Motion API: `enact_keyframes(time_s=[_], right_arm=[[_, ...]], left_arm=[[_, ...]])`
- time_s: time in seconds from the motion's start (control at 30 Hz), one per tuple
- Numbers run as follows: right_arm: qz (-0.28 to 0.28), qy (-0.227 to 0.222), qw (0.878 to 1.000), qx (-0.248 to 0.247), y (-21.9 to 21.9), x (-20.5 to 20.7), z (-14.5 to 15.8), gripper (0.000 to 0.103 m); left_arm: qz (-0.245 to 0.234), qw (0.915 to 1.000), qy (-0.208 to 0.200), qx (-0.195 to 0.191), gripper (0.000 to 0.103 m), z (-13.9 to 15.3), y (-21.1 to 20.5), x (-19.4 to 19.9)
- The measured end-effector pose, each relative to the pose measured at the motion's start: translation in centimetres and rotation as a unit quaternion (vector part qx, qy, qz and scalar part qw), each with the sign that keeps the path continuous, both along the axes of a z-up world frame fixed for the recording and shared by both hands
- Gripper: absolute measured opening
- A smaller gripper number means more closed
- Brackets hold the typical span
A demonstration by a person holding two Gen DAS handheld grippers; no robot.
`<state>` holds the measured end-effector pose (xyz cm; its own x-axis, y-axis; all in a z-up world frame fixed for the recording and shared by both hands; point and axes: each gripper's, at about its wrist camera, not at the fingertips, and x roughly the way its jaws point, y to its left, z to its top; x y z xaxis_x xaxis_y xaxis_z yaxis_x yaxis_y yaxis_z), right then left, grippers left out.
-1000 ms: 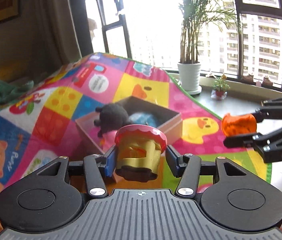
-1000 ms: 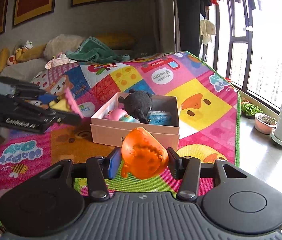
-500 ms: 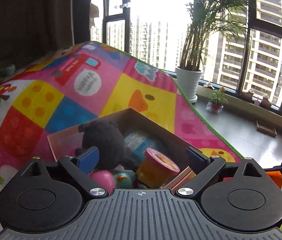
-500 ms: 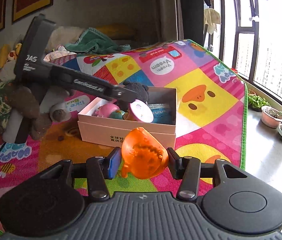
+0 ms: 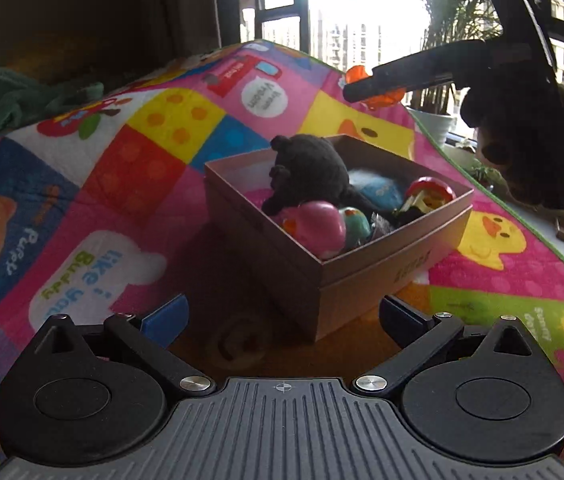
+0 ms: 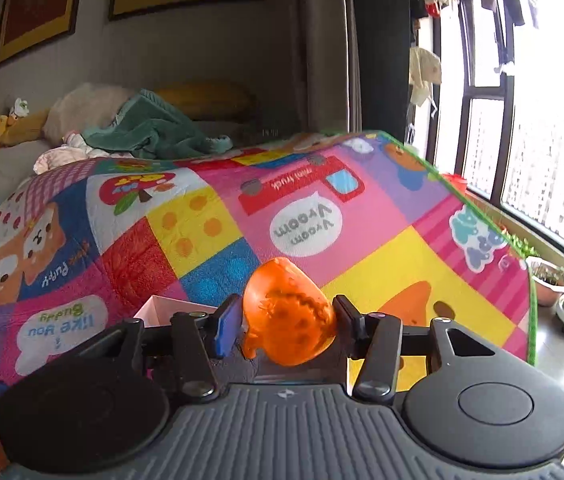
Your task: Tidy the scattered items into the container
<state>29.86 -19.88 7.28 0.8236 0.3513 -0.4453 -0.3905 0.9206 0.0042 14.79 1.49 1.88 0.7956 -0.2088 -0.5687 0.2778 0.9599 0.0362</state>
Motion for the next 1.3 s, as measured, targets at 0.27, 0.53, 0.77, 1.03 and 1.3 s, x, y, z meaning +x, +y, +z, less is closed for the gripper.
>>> enact_keyframes(time_s=[0.27,0.53,0.77,1.03,1.3], right_arm=[[-0.043,0.046,0.997,0.043,-2.7,-1.9,-1.4,0.074],[-0.065,0.069,0.99,0.109,-4.7,-11.6,-3.4,0.09],[-0.091,0.131,0.977,0.144,-3.4,-15.4,-7.0,0.098],[-0.064,0.187,0.968,0.157,-1.4,-16.8,-9.0,0.101],[-0.109,0.119,0.987,-0.007,-1.0,-14.4,-9.1,0.103]], left_arm=[[0.023,0.998,0.028,-0.053,0.103,-0.8,2.0,-0.3],[0.045,0.9931,0.063,-0.088,0.103,-2.6,1.1,-0.3],[0.046,0.9983,0.009,-0.035,0.103,-2.3,-0.6,-2.9],[0.095,0.9954,0.004,-0.009,0.103,-2.4,-0.7,-3.5],[0.105,0.9939,0.032,0.017,0.103,-3.1,-1.9,-2.0]])
